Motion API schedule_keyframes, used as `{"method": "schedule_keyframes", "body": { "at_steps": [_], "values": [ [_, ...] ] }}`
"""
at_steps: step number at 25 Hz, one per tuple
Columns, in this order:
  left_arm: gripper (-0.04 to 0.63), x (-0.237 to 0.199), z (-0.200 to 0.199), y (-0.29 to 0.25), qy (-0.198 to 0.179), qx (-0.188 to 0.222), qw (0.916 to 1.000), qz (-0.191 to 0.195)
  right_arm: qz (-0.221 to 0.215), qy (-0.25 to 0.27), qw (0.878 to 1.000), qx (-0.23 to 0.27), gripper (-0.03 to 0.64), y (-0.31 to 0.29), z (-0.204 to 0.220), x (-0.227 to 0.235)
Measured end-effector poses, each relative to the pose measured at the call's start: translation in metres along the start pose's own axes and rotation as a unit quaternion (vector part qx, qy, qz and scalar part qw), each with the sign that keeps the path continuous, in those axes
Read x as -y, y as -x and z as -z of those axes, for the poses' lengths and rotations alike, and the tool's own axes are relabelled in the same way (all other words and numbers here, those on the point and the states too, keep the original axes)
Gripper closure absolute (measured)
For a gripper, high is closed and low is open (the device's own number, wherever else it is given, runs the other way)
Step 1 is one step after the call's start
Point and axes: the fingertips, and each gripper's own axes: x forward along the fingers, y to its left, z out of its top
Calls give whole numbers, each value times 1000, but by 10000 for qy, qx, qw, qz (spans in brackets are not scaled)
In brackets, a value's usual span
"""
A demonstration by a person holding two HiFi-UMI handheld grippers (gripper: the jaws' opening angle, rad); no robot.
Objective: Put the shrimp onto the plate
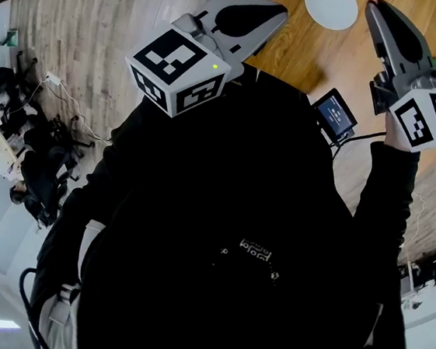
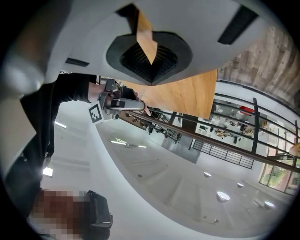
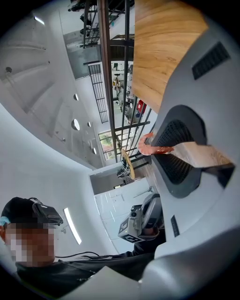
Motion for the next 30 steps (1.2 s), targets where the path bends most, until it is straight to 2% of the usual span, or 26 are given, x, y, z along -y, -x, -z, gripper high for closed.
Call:
{"method": "schedule_keyframes", "body": {
  "at_steps": [3,8,22,30],
  "values": [
    [597,7,7,1,23,29,9999,-102,-46,13,10000,-67,558,4,12,4],
    [597,-7,12,2,72,64,9995,-291,-82,1,9997,-240,558,-17,26,19],
    [597,12,27,19,192,96,9977,-640,-186,18,9982,-570,558,-17,63,24],
    [597,12,31,20,268,74,9967,-768,-128,-122,9948,-1006,558,-28,109,43]
  ]
}}
